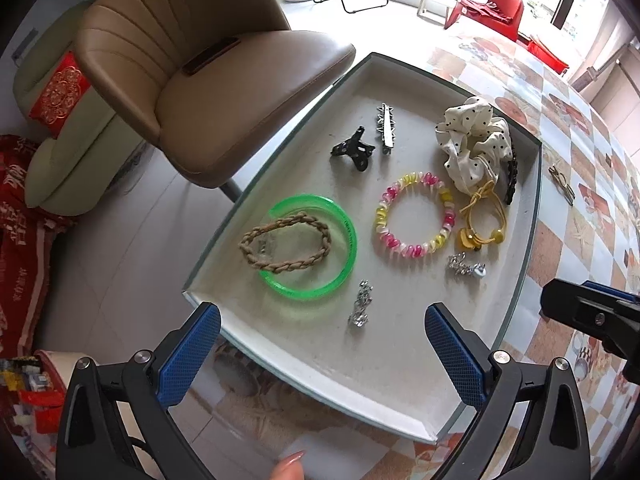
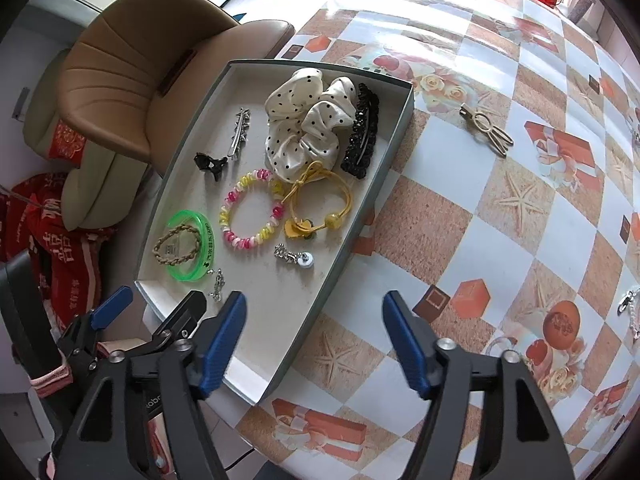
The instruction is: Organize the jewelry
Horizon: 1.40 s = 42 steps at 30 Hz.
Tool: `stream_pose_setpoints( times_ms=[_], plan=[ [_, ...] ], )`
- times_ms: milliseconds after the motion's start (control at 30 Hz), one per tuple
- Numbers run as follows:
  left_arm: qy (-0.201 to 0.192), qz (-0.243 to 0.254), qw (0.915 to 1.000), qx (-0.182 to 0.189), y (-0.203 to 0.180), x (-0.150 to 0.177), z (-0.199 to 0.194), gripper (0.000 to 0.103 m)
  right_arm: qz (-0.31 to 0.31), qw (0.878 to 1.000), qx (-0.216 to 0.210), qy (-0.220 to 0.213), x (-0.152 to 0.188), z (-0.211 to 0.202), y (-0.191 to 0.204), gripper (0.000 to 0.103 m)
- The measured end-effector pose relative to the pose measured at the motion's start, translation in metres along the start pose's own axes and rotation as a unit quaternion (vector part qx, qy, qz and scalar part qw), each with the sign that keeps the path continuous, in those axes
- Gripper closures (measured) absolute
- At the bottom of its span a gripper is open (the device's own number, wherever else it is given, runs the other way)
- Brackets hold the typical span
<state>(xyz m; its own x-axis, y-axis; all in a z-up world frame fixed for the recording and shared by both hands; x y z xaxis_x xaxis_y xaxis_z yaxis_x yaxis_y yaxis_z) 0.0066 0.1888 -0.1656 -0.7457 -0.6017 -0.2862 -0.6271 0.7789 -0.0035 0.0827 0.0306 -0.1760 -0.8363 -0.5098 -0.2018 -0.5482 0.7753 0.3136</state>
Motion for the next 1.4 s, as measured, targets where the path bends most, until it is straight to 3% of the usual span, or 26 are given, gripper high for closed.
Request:
stream_pose_setpoints(
  times_ms=[300, 400, 600, 633, 900, 1400],
  plan=[
    [0.013, 0.002, 0.9999, 0.008, 0.005, 0.011, -0.027, 0.000, -0.019, 0.999, 0.029, 0.021, 0.010, -0.014, 0.003, 0.019],
    [0.017, 0.004, 0.9997, 0.015, 0.005, 0.016, -0.040, 0.000, -0.027, 0.999, 0.033, 0.023, 0.014, -0.021, 0.005, 0.009],
    [0.010, 0.010, 0.9997, 0.019, 0.008, 0.022, -0.070, 0.000, -0.040, 0.998, 0.040, -0.001, 0.018, -0.044, 0.014, 0.007],
    [0.009, 0.010, 0.9997, 0.021, 0.009, 0.022, -0.075, 0.000, -0.042, 0.998, 0.042, -0.004, 0.019, -0.048, 0.015, 0.001],
    [-0.009, 0.025, 0.9992, 0.031, 0.018, 0.015, -0.113, 0.000, -0.048, 0.996, 0.068, -0.028, 0.023, -0.084, 0.037, 0.000],
    [-0.028, 0.070, 0.9957, 0.053, 0.056, -0.011, -0.151, 0.000, 0.011, 0.990, 0.113, -0.080, 0.026, -0.133, 0.086, 0.000]
  ],
)
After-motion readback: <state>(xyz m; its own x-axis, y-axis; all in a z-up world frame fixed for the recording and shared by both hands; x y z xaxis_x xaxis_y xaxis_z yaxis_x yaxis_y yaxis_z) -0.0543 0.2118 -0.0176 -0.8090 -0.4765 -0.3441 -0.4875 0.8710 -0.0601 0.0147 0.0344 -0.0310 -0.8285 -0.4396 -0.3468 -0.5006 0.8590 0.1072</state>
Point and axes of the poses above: each gripper's, at about its wrist camera, not at the fingertips, and z roughly the way its jaws point, y to its left, x to its underside, the point moved 4 cm from there along z, roughly the way its jaws point, and after that the axes turned 14 degrees about -z, right-handed, at the moved point
